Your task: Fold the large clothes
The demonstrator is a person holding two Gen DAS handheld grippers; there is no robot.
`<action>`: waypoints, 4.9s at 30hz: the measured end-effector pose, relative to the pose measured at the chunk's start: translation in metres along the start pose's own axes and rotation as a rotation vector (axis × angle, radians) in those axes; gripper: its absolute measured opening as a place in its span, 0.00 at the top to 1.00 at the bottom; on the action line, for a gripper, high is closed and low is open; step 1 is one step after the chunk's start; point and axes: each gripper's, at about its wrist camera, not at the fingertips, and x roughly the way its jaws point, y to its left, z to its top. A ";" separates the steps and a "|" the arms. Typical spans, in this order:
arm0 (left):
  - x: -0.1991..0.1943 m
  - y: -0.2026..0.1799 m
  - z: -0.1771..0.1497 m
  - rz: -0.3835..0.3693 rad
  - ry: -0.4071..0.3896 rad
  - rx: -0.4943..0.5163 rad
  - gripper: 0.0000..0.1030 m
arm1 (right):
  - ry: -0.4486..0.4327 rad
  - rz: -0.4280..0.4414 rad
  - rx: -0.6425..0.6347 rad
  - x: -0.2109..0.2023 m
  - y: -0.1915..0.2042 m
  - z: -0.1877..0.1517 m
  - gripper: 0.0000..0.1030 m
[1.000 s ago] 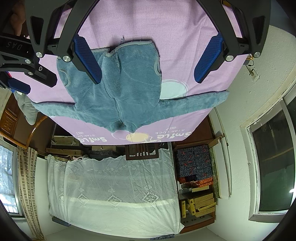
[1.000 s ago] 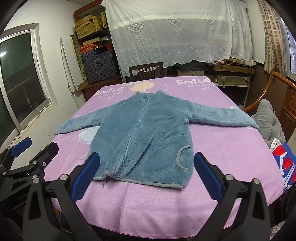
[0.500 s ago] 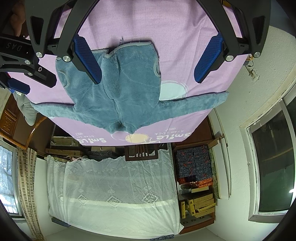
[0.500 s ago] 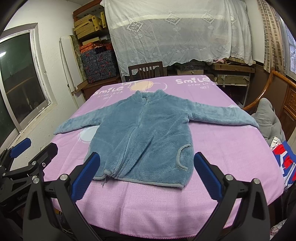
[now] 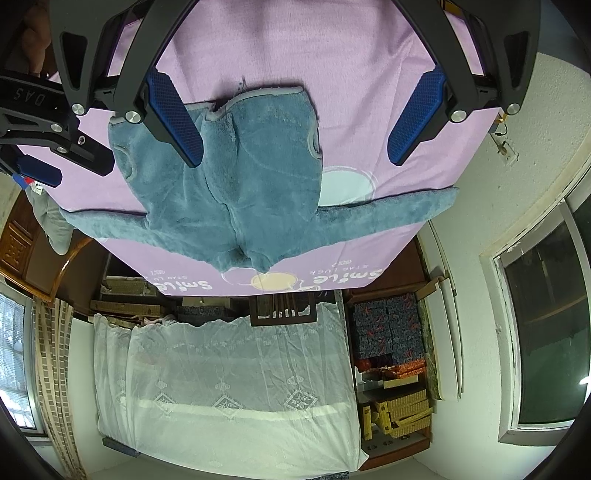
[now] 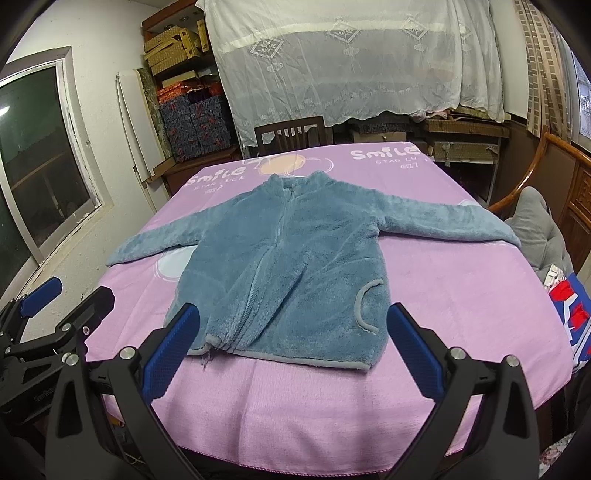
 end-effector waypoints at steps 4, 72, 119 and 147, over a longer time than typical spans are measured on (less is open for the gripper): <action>0.007 0.001 -0.003 0.002 0.016 0.000 0.03 | 0.005 -0.004 0.008 0.004 -0.005 -0.001 0.04; 0.291 -0.007 0.062 -0.133 0.379 0.053 0.08 | 0.106 0.051 0.650 0.179 -0.278 0.068 0.37; 0.314 0.064 0.082 -0.018 0.343 -0.151 0.03 | 0.084 0.123 0.318 0.252 -0.071 0.144 0.92; 0.341 -0.067 0.092 -0.540 0.573 -0.024 0.34 | 0.027 0.114 0.318 0.189 -0.153 0.103 0.64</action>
